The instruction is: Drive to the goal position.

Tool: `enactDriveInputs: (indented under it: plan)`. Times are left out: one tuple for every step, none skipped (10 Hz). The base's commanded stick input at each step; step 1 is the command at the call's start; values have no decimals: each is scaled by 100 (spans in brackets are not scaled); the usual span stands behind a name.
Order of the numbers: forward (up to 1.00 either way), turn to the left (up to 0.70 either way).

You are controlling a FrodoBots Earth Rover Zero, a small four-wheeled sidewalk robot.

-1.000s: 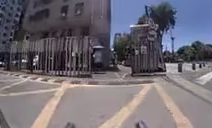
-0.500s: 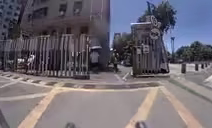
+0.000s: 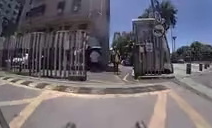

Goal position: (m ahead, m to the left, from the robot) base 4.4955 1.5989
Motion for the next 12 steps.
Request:
enactDriveInputs:
  plan:
    - [70,0]
    - [70,0]
    - [70,0]
    - [70,0]
    - [70,0]
    - [70,0]
    - [70,0]
    - [70,0]
    - [70,0]
    - [70,0]
    - [70,0]
    - [70,0]
